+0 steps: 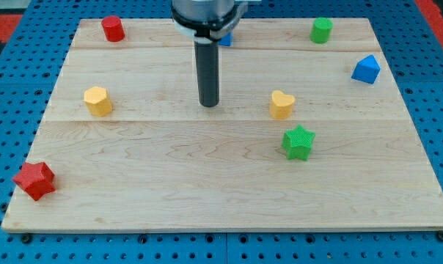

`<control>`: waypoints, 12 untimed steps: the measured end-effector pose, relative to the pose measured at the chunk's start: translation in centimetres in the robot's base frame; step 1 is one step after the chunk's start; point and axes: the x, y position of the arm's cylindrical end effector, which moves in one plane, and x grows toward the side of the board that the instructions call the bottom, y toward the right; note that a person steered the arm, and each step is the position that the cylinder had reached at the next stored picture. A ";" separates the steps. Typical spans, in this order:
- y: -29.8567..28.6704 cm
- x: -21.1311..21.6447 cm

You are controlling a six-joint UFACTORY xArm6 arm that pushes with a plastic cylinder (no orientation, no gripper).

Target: Move the blue triangle left and up a bit

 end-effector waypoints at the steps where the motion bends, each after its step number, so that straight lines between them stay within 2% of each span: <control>1: 9.8 -1.8; 2: 14.1 -2.1; 3: 21.2 -2.7; 4: 22.0 -3.9; 5: 34.0 -4.1; 6: 35.6 -7.6; 7: 27.2 -9.3; 9: 12.8 -2.6; 11: 12.3 -2.6; 12: 11.6 -0.7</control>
